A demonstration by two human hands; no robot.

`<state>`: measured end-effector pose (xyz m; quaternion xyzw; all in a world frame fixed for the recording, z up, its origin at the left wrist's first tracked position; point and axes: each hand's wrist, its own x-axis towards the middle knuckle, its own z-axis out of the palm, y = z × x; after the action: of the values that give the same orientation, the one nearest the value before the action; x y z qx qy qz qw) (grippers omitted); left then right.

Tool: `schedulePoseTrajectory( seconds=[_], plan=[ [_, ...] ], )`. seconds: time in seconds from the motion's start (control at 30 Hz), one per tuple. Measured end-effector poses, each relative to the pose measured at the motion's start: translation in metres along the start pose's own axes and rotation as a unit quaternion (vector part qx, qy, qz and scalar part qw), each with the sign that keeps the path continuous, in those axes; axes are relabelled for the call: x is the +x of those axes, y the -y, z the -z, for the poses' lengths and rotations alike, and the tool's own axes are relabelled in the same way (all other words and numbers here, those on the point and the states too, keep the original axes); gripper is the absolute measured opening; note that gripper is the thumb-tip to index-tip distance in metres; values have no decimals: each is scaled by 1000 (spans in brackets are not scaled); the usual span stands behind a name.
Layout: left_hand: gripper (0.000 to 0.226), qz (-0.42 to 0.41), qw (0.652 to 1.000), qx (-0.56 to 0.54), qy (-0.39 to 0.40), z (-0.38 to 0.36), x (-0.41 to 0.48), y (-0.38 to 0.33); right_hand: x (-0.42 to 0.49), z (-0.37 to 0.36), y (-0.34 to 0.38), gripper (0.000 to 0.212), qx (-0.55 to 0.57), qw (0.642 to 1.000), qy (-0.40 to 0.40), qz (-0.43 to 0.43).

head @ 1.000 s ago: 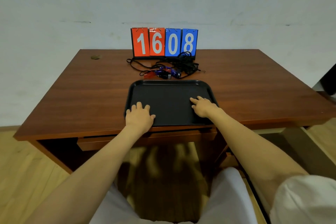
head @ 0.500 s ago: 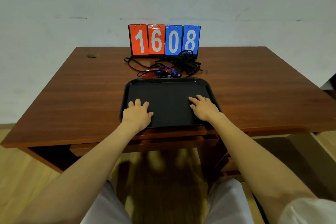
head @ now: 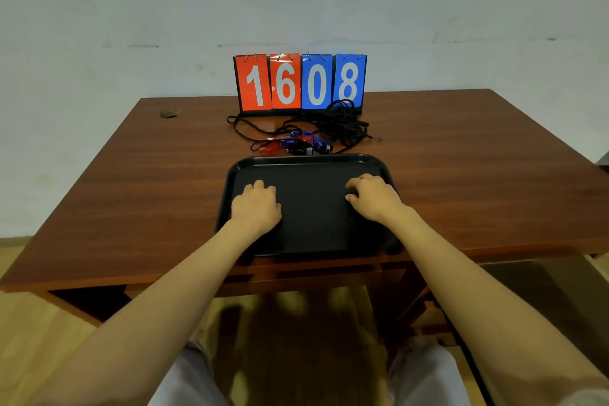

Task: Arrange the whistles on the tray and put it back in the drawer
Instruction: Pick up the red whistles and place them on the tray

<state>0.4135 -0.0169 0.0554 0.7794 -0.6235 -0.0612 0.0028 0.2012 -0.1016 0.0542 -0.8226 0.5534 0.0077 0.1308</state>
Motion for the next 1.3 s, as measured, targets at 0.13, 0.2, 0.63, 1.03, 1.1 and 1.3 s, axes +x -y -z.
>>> schedulePoseTrajectory(
  seconds=[0.13,0.2,0.63,1.03,1.1,1.3],
  plan=[
    [32,-23,999,-29,1,13,38,-8,29,14,10,40,0,1000,-3,28],
    [32,-23,999,-36,-13,19,58,-8,46,21,16,41,8,999,-13,43],
    [42,17,995,-85,-48,6,147,31,149,11,79,40,22,992,-23,120],
    [54,-28,994,-77,-72,-4,191,50,192,2,102,43,-31,994,-55,84],
    [56,-48,995,-76,-43,-3,196,52,196,1,101,45,-31,995,-44,86],
    [54,-52,992,-115,-20,1,199,53,205,3,108,41,-25,996,-56,70]
  ],
)
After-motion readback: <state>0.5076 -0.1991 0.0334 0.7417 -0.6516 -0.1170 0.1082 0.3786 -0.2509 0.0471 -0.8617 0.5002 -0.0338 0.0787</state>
